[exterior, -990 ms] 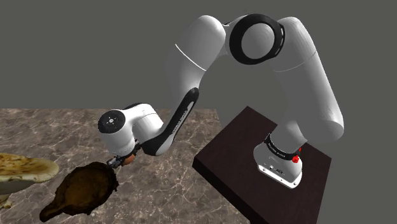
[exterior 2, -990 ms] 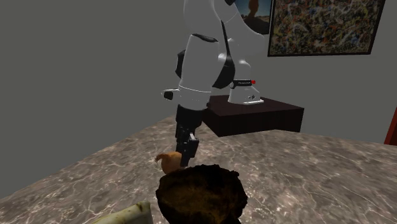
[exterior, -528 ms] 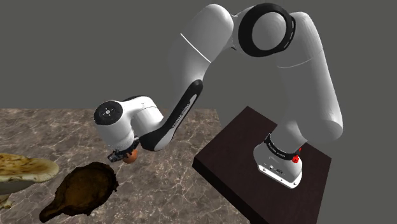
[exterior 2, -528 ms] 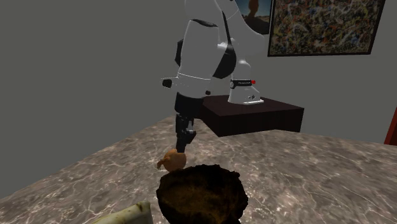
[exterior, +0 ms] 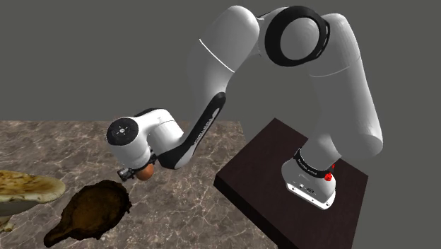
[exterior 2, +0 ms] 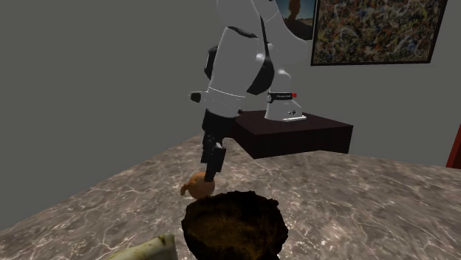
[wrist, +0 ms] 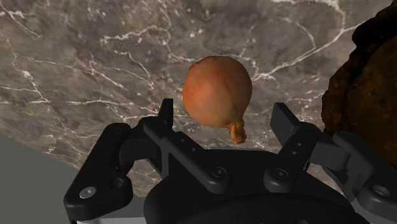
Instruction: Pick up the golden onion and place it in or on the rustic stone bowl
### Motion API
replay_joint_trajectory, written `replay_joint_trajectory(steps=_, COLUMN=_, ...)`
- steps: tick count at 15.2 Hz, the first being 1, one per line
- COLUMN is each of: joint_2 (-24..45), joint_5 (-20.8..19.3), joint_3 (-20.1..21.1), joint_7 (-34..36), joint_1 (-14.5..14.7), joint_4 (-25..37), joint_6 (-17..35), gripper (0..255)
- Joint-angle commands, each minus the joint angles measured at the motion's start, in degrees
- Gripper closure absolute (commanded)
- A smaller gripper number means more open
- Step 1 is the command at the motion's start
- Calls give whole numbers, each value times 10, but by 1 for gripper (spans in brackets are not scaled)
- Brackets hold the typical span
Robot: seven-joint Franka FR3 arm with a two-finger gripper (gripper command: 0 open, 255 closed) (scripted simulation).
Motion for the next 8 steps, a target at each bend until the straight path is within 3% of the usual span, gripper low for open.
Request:
replay_joint_trajectory(steps=1, joint_2=11, joint_5=-17, joint_3=-17, joint_7=37, joint_1=15, joint_4=6, joint_6=7, gripper=0)
replay_joint_trajectory(steps=8, joint_2=56, joint_5=-38, joint_3=-38, joint_7=46, joint_1=23, joint_4=35, joint_6=26, gripper=0)
